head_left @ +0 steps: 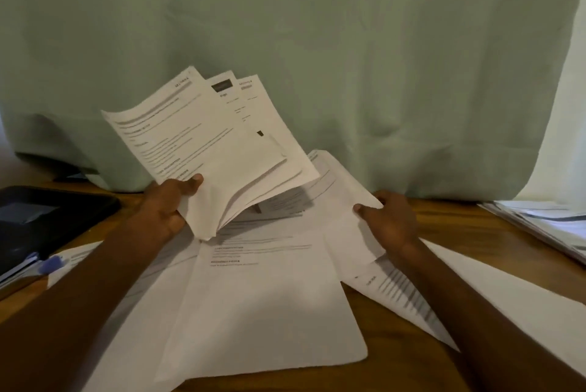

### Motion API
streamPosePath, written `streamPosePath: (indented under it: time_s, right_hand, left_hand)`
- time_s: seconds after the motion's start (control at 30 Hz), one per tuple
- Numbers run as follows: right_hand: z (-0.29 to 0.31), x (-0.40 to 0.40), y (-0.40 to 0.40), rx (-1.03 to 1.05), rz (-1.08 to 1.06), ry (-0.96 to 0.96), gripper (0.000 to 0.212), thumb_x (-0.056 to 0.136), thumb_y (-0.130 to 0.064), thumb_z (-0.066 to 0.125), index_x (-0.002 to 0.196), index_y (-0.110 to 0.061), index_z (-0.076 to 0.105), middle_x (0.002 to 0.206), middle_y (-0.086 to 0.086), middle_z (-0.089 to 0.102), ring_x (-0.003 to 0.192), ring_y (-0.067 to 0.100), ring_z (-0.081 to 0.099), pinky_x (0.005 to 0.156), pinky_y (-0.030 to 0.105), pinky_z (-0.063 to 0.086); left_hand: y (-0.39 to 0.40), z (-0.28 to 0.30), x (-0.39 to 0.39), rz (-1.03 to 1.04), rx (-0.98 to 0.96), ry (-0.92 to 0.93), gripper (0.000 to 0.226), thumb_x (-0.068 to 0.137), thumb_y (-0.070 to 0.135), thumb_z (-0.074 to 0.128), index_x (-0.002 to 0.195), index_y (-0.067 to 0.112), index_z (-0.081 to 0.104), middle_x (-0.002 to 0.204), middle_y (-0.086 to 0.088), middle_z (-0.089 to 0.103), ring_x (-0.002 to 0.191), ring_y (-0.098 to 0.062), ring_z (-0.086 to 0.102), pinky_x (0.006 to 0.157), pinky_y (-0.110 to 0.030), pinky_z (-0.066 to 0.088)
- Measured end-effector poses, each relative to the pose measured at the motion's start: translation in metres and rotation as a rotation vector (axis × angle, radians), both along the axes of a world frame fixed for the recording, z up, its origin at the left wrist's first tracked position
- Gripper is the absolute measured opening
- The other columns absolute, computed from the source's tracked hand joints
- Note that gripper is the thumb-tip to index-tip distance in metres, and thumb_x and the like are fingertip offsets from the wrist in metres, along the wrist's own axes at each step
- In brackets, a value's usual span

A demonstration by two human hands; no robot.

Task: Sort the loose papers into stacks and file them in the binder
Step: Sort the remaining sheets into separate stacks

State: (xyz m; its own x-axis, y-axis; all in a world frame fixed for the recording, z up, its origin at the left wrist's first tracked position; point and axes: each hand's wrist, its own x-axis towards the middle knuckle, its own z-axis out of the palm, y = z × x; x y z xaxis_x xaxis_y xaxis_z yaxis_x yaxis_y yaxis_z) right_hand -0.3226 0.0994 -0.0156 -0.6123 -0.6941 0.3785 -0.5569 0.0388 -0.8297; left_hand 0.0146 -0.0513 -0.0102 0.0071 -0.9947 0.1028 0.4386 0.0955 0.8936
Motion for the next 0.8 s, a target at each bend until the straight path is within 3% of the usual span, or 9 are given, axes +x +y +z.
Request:
streamPosePath:
  time_s: [0.13,0.23,0.43,0.63,0.8]
  right_hand:
    - [0.008,-0.001,0.004,-0.283,0.061,-0.250,0.014,0.094,-0.020,0.073,0.102,-0.013,0.064,0.099,0.002,0.069,0.095,0.023,0.066,0.070,0.031,0.051]
    - [0.016,-0.001,0.009,-0.406,0.115,-0.385,0.011,0.095,-0.019,0.072,0.102,-0.021,0.064,0.103,0.002,0.071,0.097,0.023,0.069,0.079,0.038,0.058]
    - [0.019,0.001,0.008,-0.436,0.145,-0.486,0.015,0.095,-0.025,0.071,0.106,-0.025,0.063,0.111,0.003,0.071,0.102,0.029,0.069,0.090,0.051,0.059]
    - [0.020,0.004,0.008,-0.499,0.123,-0.536,0.021,0.095,-0.027,0.071,0.114,-0.022,0.064,0.115,0.004,0.072,0.102,0.027,0.070,0.090,0.052,0.059]
    - [0.033,0.001,0.015,-0.730,0.032,-0.654,0.022,0.097,-0.023,0.070,0.118,-0.019,0.066,0.109,-0.001,0.073,0.100,0.022,0.070,0.082,0.042,0.061]
  left_hand:
    - [0.006,0.006,-0.005,-0.018,-0.073,0.073,0.065,0.070,0.009,0.084,0.132,0.017,0.066,0.126,-0.004,0.071,0.119,-0.031,0.064,0.099,-0.051,0.053]
    - [0.011,0.010,-0.014,-0.057,-0.130,0.108,0.057,0.081,0.000,0.077,0.134,0.015,0.064,0.128,-0.005,0.071,0.119,-0.030,0.065,0.092,-0.043,0.055]
    - [0.022,0.018,-0.020,-0.128,-0.214,0.145,0.066,0.075,0.004,0.077,0.137,0.016,0.062,0.129,-0.004,0.070,0.118,-0.027,0.066,0.086,-0.039,0.055]
    - [0.026,0.022,-0.024,-0.124,-0.226,0.155,0.072,0.066,0.007,0.082,0.135,0.015,0.064,0.130,-0.005,0.070,0.122,-0.028,0.064,0.106,-0.048,0.049]
    - [0.037,0.025,-0.033,-0.162,-0.229,0.178,0.061,0.076,-0.001,0.076,0.134,0.014,0.064,0.125,-0.006,0.072,0.113,-0.027,0.068,0.077,-0.036,0.059]
